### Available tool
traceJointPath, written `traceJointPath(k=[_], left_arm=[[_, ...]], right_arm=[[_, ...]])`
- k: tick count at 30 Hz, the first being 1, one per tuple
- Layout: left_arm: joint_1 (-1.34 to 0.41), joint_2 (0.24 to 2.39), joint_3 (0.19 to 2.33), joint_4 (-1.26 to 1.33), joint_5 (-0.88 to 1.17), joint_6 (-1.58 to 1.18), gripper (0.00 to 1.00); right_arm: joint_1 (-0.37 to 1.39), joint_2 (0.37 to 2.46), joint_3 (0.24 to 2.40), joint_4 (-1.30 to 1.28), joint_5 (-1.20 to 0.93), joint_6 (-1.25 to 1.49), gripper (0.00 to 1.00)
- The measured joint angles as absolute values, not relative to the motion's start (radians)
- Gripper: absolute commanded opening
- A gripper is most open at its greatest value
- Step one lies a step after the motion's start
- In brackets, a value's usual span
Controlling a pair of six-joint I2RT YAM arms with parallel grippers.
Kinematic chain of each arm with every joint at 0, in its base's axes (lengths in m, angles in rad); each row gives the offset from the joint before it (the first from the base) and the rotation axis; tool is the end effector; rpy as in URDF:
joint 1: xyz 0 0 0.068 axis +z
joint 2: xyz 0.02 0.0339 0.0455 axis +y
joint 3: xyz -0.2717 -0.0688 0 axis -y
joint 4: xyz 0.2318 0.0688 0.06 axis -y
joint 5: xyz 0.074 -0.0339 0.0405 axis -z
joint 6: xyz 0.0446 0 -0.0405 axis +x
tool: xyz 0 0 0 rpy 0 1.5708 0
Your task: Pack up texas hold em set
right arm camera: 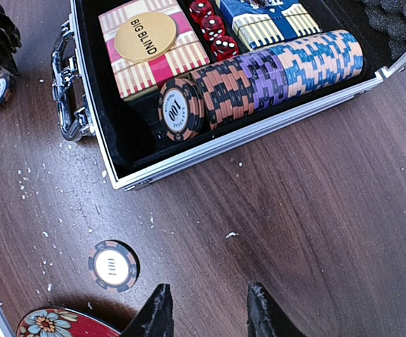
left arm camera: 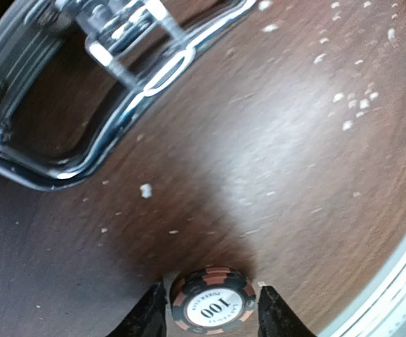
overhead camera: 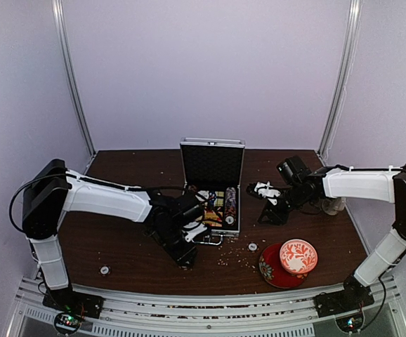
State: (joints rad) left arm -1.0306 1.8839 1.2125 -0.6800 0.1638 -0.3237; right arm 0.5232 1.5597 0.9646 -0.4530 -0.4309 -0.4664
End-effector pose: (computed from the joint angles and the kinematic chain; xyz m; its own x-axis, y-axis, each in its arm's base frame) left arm 0.1728 -0.3023 0.1596 -0.7508 0.6419 -0.1557 0.6598 0.7185 -0.2201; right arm 0.2503 0.1659 0.2057 -0.3850 -0.6938 -0.6086 -0.9043 0.4152 0.0988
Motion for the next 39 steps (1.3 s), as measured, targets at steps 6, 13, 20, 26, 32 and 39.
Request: traceJointPath(k=[6, 13, 20, 26, 32, 39], left_arm=[[-1.029, 1.866, 1.253, -0.710, 0.119, -0.315, 0.59], [-0.877, 1.669, 1.179, -0.727, 0.023, -0.278, 0.61], [-0.589, 1.540, 1.122, -0.691, -0.074, -0.218, 0.62], [-0.532, 1.546, 1.122, -0.579, -0.120, -0.168, 0.62], [-0.502, 1.541, 1.101, -0.484, -0.119, -0.128, 0.62], [-0.475, 1.494, 1.033, -0.467, -0.131, -0.101, 0.61]], right_arm=[[0.524, 1.560, 0.977, -0.477, -0.464, -0.468, 0.40], [0.613, 1.559, 1.099, -0.566, -0.479, -0.498, 0.46], [0.881, 1.581, 1.209, -0.654, -0.374, -0.581, 0.57], [1.034, 1.753, 1.356, -0.716, -0.310, -0.624, 0.55], [1.110, 1.932, 1.494, -0.765, -0.279, -0.628, 0.50], [1.157, 2.127, 1.691, -0.842, -0.256, -0.619, 0.50]])
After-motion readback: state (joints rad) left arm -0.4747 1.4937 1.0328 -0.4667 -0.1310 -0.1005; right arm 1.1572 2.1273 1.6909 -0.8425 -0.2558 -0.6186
